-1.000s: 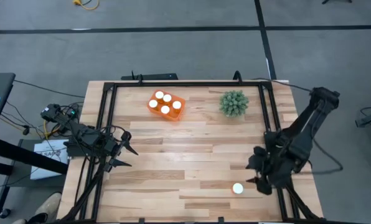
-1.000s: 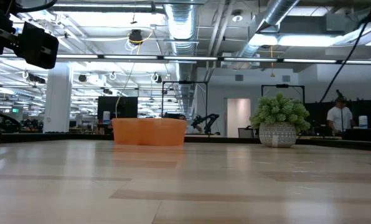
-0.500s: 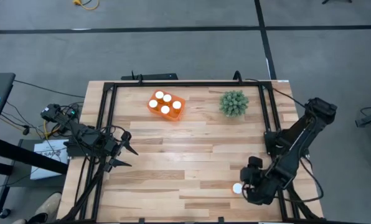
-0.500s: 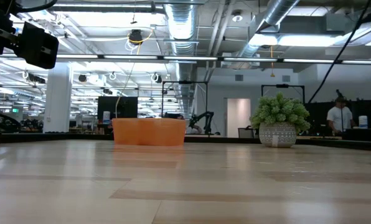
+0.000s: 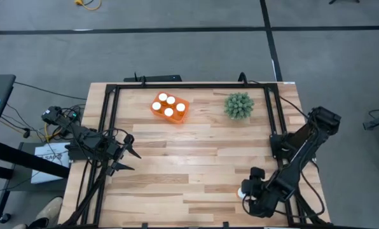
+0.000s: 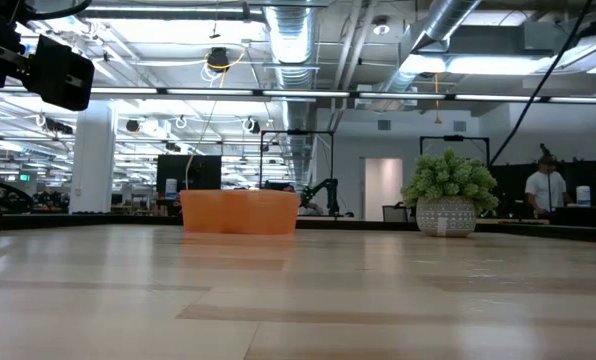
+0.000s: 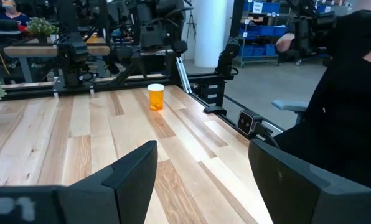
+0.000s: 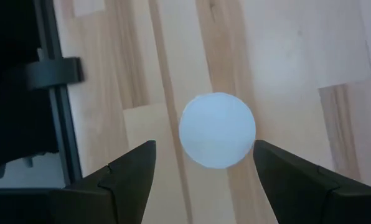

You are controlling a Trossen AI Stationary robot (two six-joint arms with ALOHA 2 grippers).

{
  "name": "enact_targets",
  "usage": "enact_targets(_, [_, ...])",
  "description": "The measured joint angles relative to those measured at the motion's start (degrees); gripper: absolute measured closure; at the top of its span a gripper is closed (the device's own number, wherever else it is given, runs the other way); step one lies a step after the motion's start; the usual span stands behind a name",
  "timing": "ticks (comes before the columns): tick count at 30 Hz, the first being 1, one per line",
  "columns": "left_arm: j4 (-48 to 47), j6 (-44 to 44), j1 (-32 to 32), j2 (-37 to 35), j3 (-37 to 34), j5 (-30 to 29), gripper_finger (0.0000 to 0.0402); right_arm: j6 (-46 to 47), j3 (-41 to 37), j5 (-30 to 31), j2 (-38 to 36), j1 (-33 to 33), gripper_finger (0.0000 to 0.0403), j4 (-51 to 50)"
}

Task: Pick and place pill bottles into a basket
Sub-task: Put the orange pill bottle into the orange bin

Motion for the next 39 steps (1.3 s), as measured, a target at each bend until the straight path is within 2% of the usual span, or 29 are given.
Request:
enact_targets(13, [0.0,0.01,0.0,0.0,0.0,0.02,0.0159,-4.24,0.05,-1.05,3.98,-3.27,0.0138,0.31])
enact_targets(21, [0.0,0.0,0.0,0.0,0.02,0.02,0.0159,-6.1,0.07,-3.83,4.4,-5.31,0.014,0.43])
enact_targets(24, [0.0,0.0,0.0,0.0,0.02,0.02,0.0159,-6.36,0.07,-3.89,4.36,-5.49,0.0158,0.42])
enact_targets(28, [-0.02,0.0,0.0,0.0,0.01,0.0,0.0159,-7.46,0.07,-3.91,4.33,-6.48,0.0203,0.5])
enact_targets(34, [-0.01,0.0,0.0,0.0,0.02,0.01,0.0159,-13.02,0.07,-3.61,4.29,-10.59,0.021,0.57])
enact_targets(39, [0.0,0.0,0.0,0.0,0.01,0.01,0.0159,-21.62,0.05,-3.43,4.29,-16.79,0.0189,1.39])
